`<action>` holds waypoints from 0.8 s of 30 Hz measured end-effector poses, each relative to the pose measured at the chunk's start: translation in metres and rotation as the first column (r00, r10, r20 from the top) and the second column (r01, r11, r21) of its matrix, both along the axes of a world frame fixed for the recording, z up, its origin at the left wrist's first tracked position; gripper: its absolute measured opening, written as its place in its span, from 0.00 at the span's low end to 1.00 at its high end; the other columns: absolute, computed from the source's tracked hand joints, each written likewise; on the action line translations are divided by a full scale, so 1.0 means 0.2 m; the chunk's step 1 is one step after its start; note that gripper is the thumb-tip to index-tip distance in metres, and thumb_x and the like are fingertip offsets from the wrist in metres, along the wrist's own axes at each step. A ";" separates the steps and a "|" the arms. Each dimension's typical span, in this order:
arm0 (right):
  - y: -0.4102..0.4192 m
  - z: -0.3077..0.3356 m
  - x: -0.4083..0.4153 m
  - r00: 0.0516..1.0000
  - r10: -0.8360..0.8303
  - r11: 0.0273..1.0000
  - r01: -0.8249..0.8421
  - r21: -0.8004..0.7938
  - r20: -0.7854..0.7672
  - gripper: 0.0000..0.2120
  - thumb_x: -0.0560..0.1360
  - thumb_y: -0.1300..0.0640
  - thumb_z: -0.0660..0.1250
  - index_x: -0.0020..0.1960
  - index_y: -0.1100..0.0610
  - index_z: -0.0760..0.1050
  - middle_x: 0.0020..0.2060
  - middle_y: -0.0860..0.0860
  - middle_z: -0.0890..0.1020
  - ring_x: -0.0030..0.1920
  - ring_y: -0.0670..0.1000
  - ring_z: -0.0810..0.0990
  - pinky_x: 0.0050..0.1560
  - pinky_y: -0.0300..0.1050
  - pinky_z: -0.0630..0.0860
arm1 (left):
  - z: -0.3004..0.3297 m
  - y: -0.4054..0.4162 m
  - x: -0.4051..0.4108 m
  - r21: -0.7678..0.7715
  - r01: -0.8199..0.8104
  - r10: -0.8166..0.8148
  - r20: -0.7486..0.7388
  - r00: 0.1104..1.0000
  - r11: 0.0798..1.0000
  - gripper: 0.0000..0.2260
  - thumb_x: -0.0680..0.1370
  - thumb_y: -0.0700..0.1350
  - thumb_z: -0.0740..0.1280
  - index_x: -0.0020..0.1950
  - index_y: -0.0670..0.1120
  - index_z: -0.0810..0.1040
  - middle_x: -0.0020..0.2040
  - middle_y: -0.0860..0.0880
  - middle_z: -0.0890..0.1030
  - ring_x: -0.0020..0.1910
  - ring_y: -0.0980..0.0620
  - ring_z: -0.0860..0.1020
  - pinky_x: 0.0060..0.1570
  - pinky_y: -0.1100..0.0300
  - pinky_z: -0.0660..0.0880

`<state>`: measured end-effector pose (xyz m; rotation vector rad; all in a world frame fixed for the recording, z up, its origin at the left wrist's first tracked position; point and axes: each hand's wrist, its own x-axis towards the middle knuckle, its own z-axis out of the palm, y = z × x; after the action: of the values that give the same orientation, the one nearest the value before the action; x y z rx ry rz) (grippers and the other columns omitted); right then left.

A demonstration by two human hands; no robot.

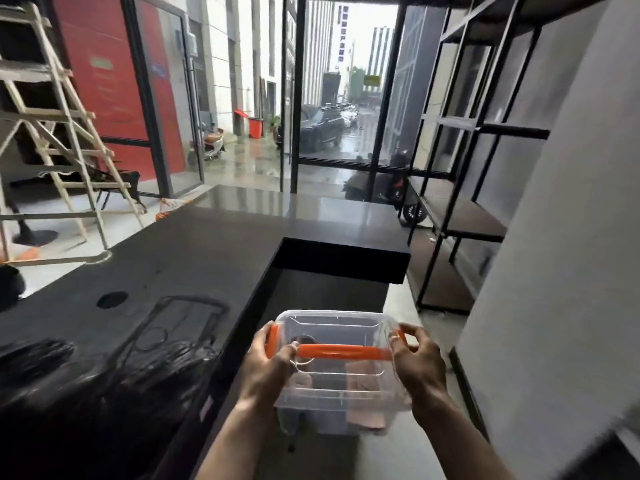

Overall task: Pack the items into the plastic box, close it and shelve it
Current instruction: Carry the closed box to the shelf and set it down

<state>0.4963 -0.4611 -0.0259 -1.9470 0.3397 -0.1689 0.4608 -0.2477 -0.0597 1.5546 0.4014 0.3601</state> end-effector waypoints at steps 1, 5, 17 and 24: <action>-0.09 -0.04 0.00 1.000 -0.027 1.000 0.027 0.003 -0.003 0.11 0.80 0.49 0.66 0.61 0.48 0.77 0.54 0.57 0.85 0.53 0.60 0.83 0.56 0.57 0.82 | -0.04 -0.09 0.03 0.004 0.035 -0.035 -0.001 0.999 0.999 0.28 0.75 0.44 0.72 0.74 0.48 0.69 0.64 0.47 0.77 0.56 0.51 0.76 0.47 0.63 0.71; -0.46 -0.25 0.00 0.992 -0.120 0.992 0.121 0.031 -0.026 0.10 0.80 0.48 0.66 0.60 0.47 0.76 0.55 0.55 0.84 0.52 0.58 0.82 0.57 0.57 0.81 | -0.26 -0.45 0.14 0.018 0.151 -0.151 -0.002 0.988 0.988 0.28 0.75 0.44 0.72 0.74 0.48 0.68 0.61 0.48 0.77 0.51 0.54 0.78 0.38 0.69 0.73; -1.42 -0.77 0.05 0.968 -0.245 0.969 0.247 0.025 -0.058 0.14 0.79 0.50 0.66 0.64 0.51 0.76 0.58 0.58 0.83 0.56 0.61 0.82 0.60 0.60 0.79 | -0.80 -1.45 0.37 -0.045 0.307 -0.308 -0.035 0.951 0.951 0.23 0.76 0.37 0.70 0.71 0.42 0.71 0.50 0.49 0.80 0.37 0.60 0.80 0.25 0.74 0.73; -1.64 -0.78 0.25 0.959 -0.277 0.961 0.277 -0.004 -0.064 0.13 0.80 0.48 0.65 0.64 0.50 0.75 0.58 0.58 0.83 0.56 0.61 0.82 0.59 0.62 0.80 | -0.80 -1.67 0.62 -0.032 0.357 -0.358 -0.039 0.933 0.934 0.27 0.76 0.40 0.72 0.73 0.43 0.68 0.57 0.47 0.79 0.46 0.56 0.78 0.26 0.74 0.73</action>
<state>0.5457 -0.7889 -0.1819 -1.8963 0.6556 -0.2876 0.5840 -0.5818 -0.2192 1.5764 0.1486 0.0370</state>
